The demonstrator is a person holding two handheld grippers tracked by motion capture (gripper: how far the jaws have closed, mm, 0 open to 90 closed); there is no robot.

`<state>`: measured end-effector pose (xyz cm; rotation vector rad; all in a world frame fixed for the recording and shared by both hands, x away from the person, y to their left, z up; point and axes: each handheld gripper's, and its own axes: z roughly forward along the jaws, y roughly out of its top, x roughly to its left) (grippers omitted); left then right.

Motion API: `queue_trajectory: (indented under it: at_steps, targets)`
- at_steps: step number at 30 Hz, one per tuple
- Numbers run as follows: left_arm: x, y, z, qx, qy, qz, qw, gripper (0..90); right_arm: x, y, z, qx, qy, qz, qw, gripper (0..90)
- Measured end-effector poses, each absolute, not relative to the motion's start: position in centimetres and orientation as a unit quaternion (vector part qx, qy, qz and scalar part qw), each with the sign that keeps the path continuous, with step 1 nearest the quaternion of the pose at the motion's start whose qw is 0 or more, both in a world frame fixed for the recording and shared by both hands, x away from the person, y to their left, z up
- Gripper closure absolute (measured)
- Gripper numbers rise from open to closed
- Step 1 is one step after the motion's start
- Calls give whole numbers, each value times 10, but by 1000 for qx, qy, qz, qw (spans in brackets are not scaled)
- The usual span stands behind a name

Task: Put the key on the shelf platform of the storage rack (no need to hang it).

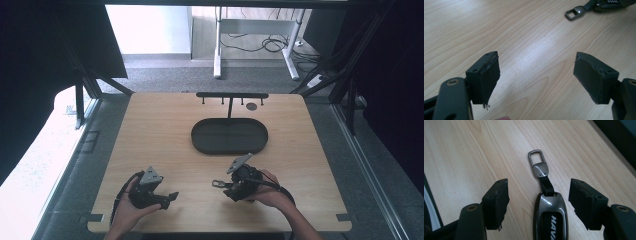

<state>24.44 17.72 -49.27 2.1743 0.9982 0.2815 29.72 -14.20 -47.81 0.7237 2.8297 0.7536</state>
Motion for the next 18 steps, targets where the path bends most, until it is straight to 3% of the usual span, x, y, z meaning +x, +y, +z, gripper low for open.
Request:
queue_trajectory:
  at_steps: [18]
  targets:
    - [245,177,-494,845,385,108,355,215,300,-143,-500,244,947,197,67,327]
